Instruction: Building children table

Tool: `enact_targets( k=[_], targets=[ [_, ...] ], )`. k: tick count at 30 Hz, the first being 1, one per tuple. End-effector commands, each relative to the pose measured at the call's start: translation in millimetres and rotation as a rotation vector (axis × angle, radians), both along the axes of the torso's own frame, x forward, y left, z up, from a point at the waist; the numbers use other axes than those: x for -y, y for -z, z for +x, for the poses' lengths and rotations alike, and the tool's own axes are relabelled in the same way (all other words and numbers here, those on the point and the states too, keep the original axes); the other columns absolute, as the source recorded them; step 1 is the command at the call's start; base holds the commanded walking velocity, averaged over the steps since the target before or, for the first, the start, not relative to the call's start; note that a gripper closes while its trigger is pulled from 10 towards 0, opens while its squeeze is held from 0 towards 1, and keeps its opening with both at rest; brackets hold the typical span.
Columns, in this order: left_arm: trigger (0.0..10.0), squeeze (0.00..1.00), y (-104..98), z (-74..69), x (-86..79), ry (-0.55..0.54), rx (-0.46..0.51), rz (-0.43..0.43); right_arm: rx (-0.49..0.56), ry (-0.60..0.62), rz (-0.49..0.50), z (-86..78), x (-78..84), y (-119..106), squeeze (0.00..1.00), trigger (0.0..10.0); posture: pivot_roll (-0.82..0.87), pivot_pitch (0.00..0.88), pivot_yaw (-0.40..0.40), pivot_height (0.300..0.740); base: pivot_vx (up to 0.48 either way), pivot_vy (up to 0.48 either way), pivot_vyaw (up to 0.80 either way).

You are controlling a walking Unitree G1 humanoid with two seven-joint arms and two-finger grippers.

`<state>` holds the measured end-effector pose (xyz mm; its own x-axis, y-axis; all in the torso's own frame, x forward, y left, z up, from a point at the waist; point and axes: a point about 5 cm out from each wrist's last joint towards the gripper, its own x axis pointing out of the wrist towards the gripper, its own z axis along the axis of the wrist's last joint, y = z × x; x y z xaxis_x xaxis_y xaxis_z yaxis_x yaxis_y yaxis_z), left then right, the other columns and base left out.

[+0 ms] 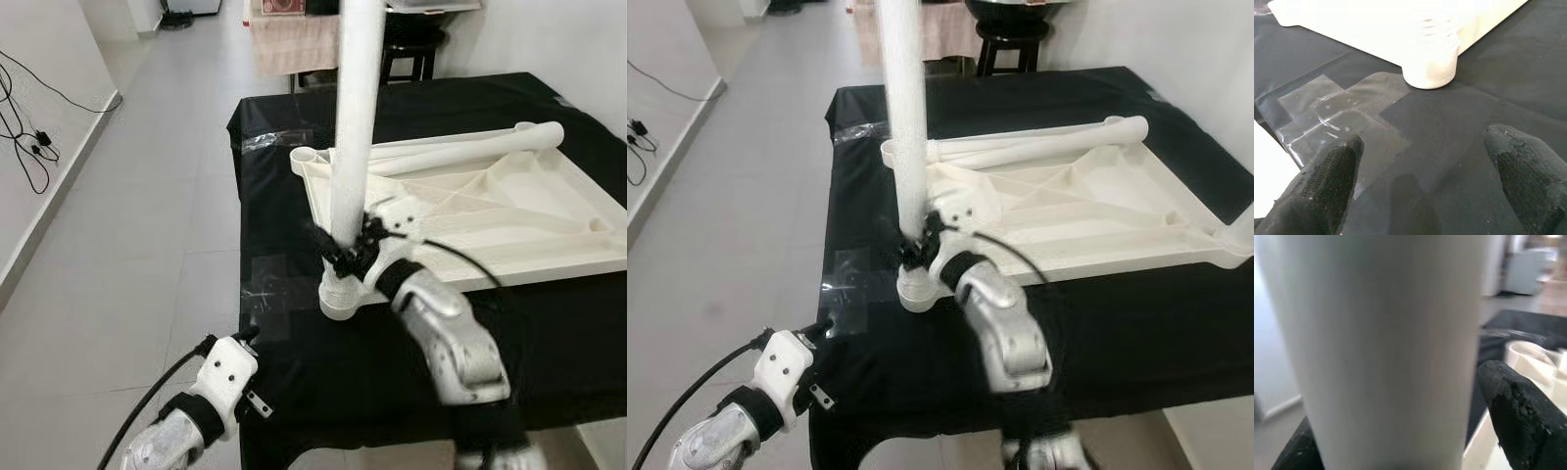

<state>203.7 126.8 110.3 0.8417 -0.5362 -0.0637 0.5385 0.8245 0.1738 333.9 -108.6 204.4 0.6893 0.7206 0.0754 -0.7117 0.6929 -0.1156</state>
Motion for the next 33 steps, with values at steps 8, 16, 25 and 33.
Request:
enact_targets(
  k=[8, 16, 25, 33],
  targets=[
    [10.0, 0.00, 5.2, -0.5, 1.8, -0.003, -0.012, 0.008, -0.015, -0.245, -0.125, 26.6, -0.1, -11.4, 0.00, 9.6, 0.02, 0.111, -0.024, 0.740, 0.000, 0.000, 0.00],
    [10.0, 0.00, 5.9, 0.1, 3.7, 0.006, -0.014, 0.001, -0.122, -0.344, -0.103, 30.8, 8.1, 5.3, 0.00, 0.0, 0.01, 0.108, -0.023, 0.740, 0.000, 0.000, 0.00],
    [10.0, 0.00, 6.8, 1.3, 2.2, 0.009, -0.015, -0.002, -0.194, 0.113, -0.153, 12.9, 20.2, 55.0, 0.00, 0.0, -0.01, 0.103, -0.036, 0.740, 0.000, 0.000, 0.00],
    [10.0, 0.00, 7.6, 9.0, -3.8, 0.004, -0.018, -0.026, -0.317, 0.591, -0.044, -48.1, 11.2, 90.3, 0.00, 0.0, -0.05, 0.082, 0.019, 0.740, 0.000, 0.000, 0.00]
  ],
)
